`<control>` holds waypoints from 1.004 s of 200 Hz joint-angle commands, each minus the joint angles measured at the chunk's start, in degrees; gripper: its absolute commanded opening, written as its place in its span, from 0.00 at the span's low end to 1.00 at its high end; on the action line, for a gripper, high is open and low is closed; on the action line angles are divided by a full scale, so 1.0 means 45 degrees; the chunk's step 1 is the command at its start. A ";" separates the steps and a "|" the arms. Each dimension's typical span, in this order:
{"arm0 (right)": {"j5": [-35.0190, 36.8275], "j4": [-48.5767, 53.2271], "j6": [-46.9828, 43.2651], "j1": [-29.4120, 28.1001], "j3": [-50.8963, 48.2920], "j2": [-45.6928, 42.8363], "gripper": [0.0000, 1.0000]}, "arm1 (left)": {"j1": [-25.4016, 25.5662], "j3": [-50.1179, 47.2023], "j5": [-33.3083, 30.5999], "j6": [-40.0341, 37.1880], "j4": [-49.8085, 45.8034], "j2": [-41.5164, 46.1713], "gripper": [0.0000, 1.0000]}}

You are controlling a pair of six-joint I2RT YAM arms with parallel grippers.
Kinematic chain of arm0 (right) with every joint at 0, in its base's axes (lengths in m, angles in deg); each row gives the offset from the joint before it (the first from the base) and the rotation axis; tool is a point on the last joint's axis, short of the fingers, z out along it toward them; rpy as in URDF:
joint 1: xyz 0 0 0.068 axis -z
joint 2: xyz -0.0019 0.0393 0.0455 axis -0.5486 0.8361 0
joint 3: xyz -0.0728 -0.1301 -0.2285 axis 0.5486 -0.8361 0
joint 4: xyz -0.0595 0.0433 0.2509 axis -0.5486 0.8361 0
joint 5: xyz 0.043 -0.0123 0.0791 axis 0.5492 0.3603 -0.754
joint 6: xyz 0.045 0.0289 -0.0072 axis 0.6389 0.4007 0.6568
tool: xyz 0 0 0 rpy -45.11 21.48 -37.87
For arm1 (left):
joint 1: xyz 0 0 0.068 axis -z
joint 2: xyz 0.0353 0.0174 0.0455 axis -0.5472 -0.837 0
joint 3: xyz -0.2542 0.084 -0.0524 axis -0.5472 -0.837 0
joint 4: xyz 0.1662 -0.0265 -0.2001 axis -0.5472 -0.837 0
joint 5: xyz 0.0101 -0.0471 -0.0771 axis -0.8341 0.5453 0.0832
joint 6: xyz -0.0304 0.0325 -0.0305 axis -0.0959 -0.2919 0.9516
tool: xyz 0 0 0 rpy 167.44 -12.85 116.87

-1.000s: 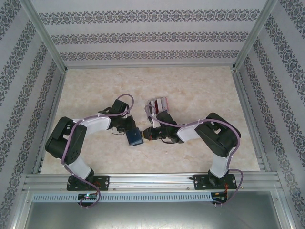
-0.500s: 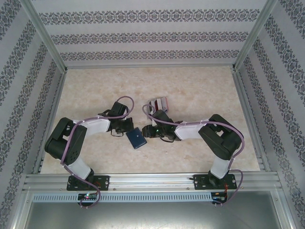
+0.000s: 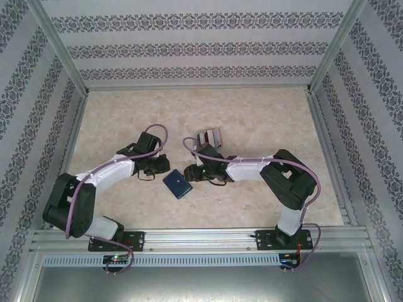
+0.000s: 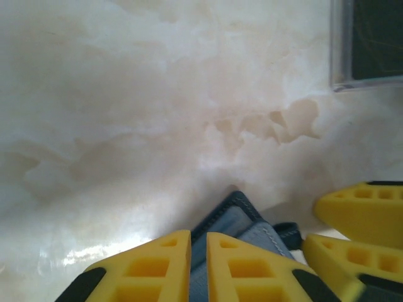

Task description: Put the credit cards into the card holder

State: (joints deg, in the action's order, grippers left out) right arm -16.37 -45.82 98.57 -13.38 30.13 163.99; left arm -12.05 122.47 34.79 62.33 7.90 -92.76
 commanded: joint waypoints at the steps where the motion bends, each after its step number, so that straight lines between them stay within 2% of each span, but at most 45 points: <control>1: -0.0552 0.0562 -0.0626 -0.0189 0.0563 0.0474 0.43 | -0.0128 -0.0016 0.0926 0.0083 -0.0846 0.0909 0.15; 34: -0.1038 0.0577 -0.0593 -0.0322 0.0815 0.0754 0.39 | -0.0077 -0.1025 0.3658 0.1486 0.0549 0.0859 0.10; 49: -0.1031 0.0692 -0.0677 -0.0431 0.0889 0.0878 0.37 | -0.0082 -0.1710 0.4091 0.2083 0.1395 0.0853 0.08; 87: -0.1227 0.0805 -0.0615 -0.0511 0.1185 0.1219 0.38 | -0.0070 -0.2880 0.3217 0.2521 0.1891 0.0921 0.03; 119: -0.1603 0.0791 -0.0491 -0.0567 0.1417 0.1330 0.41 | -0.0076 -0.2789 0.2194 0.2213 0.1674 0.0204 0.02; 148: -0.1587 0.1112 -0.0390 -0.0648 0.1553 0.1496 0.38 | -0.0090 -0.2737 0.1782 0.2098 0.1703 -0.0312 0.00; 160: -0.1571 0.1161 -0.0388 -0.0711 0.1519 0.1557 0.34 | -0.0104 -0.2828 0.1601 0.2131 0.1788 -0.0257 0.00; 178: -0.1352 0.1421 -0.0596 -0.0726 0.1698 0.1696 0.20 | -0.0093 -0.2812 0.1375 0.1934 0.1648 -0.0301 0.00; 201: -0.1018 0.1731 -0.0668 -0.0712 0.2050 0.1730 0.11 | -0.0109 -0.2762 0.1409 0.1842 0.1536 -0.0330 0.00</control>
State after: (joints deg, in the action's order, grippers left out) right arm -20.31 -41.08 96.25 -15.00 37.78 169.80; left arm -12.25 110.73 48.51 71.64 14.39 -91.64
